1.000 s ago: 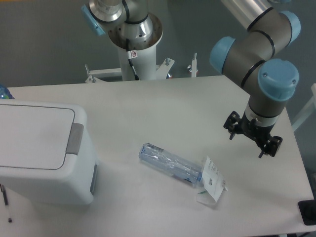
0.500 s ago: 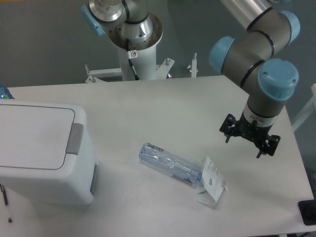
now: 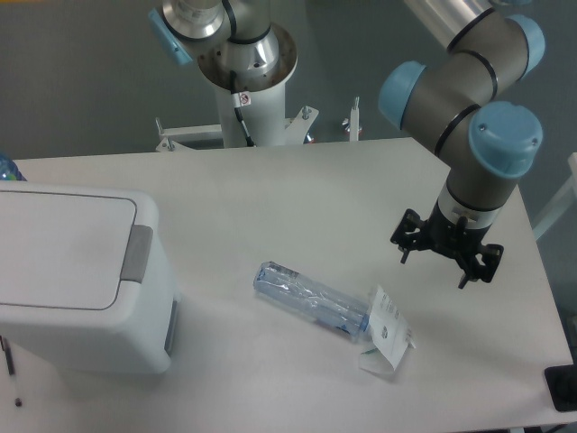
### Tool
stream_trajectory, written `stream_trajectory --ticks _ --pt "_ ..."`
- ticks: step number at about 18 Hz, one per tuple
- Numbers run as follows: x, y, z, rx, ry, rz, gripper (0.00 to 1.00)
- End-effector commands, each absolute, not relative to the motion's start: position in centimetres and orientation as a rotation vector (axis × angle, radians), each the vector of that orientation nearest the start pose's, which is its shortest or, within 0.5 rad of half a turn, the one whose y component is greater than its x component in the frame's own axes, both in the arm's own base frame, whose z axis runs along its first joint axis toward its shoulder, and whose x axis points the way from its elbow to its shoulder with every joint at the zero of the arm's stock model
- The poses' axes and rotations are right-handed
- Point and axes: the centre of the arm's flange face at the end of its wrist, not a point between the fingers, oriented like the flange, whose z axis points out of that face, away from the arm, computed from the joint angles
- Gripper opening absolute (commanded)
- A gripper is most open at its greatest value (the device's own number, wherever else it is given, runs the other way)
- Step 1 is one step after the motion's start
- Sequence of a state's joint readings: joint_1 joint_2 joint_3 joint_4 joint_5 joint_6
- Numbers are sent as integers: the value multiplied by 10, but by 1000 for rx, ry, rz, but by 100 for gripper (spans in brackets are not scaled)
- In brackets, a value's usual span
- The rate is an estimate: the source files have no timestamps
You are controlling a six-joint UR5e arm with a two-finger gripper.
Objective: Open the trash can
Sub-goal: 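Move the gripper across the table toward the trash can's grey lid handle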
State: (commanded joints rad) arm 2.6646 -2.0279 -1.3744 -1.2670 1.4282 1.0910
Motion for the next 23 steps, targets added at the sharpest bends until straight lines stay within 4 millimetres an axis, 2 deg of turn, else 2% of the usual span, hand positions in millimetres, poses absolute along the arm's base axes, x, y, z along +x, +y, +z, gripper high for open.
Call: stream_trajectory --ticks 5,10,12,17,23 --pt "-509 461 353 -2977 -163 -75 100" --pt "-475 482 380 -3000 -233 -150 100" --pt "-458 503 400 -2983 -296 -181 100" --pt "-428 527 440 -2944 -423 -188 100" --pt "-399 548 458 -2909 -462 -222 100"
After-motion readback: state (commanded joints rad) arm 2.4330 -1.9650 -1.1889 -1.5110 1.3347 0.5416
